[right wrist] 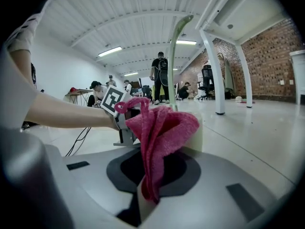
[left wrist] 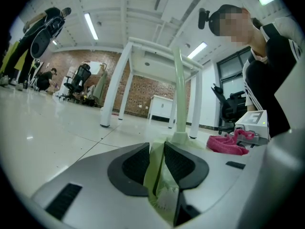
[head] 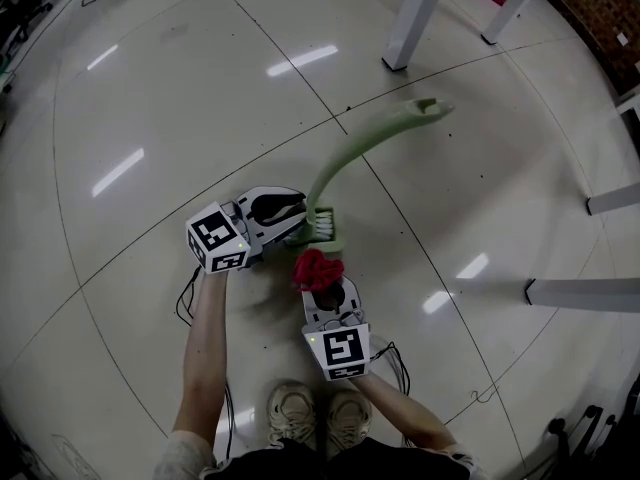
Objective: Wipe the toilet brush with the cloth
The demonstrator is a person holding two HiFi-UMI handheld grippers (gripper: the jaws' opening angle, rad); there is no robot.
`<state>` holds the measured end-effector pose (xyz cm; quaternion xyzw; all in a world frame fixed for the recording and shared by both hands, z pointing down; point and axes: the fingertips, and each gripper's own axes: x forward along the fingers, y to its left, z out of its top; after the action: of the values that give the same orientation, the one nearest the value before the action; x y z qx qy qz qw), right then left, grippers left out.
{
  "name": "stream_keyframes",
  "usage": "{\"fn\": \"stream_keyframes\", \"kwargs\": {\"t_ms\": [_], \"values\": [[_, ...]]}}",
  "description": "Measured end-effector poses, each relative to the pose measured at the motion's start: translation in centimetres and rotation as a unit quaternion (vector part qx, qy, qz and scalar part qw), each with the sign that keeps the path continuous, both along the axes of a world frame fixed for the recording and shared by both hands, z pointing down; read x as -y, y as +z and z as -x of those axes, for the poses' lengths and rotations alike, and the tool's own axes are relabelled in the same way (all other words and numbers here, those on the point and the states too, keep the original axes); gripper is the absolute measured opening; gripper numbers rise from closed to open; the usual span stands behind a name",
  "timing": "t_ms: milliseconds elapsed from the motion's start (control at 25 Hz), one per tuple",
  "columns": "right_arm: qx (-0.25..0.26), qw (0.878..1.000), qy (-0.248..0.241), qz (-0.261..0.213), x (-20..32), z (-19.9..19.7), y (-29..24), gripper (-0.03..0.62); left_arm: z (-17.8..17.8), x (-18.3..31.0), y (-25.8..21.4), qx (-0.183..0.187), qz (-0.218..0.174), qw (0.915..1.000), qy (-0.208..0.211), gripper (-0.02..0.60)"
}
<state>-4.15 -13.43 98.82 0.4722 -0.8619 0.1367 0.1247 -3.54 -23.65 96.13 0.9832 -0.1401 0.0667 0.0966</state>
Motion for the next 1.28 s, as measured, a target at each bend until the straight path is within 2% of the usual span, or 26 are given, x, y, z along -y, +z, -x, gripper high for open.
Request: {"fn": "stream_keyframes", "kwargs": {"t_ms": [200,280,360,480,560,800,1000,1280], "values": [[-0.003,0.998,-0.058,0.002,-0.4,2.3,0.4,0.031,0.1,0.1,0.0,-0.005,0.004,1.0000,-0.001,0.106],[0.001,0.998,-0.068,-0.009,-0.6,2.2,0.0,0.032,0.0,0.1,0.0,-0.008,0.007,0.9999,-0.001,0.106],[0.008,0.999,-0.036,-0.020,-0.8,0.3,-0.7,0.031,0.0,0.1,0.0,-0.003,0.008,1.0000,0.005,0.106],[0.007,0.999,0.035,-0.013,-0.5,-3.5,-0.4,0.031,0.0,0.0,0.0,0.004,0.007,0.9999,0.014,0.106],[0.000,0.999,0.054,-0.003,0.1,-4.9,0.1,0.031,0.0,0.0,-0.1,0.002,0.006,0.9999,0.011,0.106],[-0.015,0.998,0.067,-0.004,1.9,-6.4,0.4,0.031,0.5,0.0,0.1,0.001,0.005,0.9999,-0.011,0.101],[-0.023,0.997,0.077,-0.007,3.9,-8.6,0.4,0.031,1.5,-1.3,0.1,0.003,0.010,0.9998,-0.016,0.071],[-0.044,0.998,0.046,-0.018,7.3,-10.3,0.3,0.031,1.4,-4.3,0.0,0.000,0.017,0.9998,-0.007,0.043]]}}
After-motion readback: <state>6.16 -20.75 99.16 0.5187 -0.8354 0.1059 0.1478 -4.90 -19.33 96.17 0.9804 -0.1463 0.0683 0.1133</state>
